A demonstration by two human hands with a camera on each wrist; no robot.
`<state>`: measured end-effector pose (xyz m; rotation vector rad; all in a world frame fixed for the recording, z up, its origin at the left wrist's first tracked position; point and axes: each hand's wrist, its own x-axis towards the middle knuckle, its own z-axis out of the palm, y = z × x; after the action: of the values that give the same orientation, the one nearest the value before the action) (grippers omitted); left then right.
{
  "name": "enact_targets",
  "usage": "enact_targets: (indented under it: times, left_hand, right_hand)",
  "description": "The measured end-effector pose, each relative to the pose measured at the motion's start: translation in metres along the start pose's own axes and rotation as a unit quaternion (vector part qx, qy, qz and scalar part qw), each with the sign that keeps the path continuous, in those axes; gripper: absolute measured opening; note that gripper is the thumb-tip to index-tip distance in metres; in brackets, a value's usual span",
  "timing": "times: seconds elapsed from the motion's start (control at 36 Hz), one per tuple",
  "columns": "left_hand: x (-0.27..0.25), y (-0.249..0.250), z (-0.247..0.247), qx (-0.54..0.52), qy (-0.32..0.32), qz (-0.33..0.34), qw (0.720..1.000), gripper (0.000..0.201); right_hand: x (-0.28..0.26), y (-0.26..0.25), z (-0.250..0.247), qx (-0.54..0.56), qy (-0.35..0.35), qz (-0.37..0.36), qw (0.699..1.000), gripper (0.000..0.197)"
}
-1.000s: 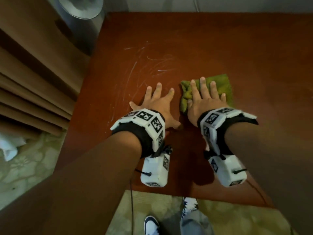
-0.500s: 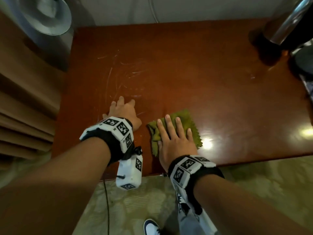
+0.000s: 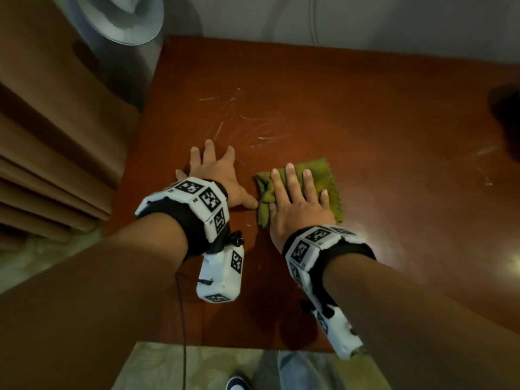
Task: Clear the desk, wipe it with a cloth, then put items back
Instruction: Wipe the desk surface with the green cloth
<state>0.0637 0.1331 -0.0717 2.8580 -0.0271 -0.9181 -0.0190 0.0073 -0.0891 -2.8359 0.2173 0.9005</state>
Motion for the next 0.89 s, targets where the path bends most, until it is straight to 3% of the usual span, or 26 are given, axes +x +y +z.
enact_targets:
  times: [0.28,0.5,0.72,0.89]
  left_hand:
    - [0.051,0.004,-0.037,-0.023,0.011,-0.006,1.0,0.113]
    - [0.059,-0.007,-0.042,-0.039,0.03,-0.018,0.999,0.112]
    - [0.037,-0.027,-0.034,-0.025,0.037,-0.019,0.999,0.107]
    - [0.025,-0.039,-0.029,0.004,0.032,-0.012,0.999,0.104]
  right_hand:
    - [0.086,-0.023,-0.059,-0.03,0.007,-0.043,0.999,0.06]
    - [0.131,-0.04,-0.087,-0.047,0.017,-0.059,0.997,0.059]
    - [0.126,-0.041,-0.089,-0.038,0.019,-0.058,0.997,0.059]
    - [0.074,-0.036,-0.054,-0.042,0.025,-0.052,0.997,0.06]
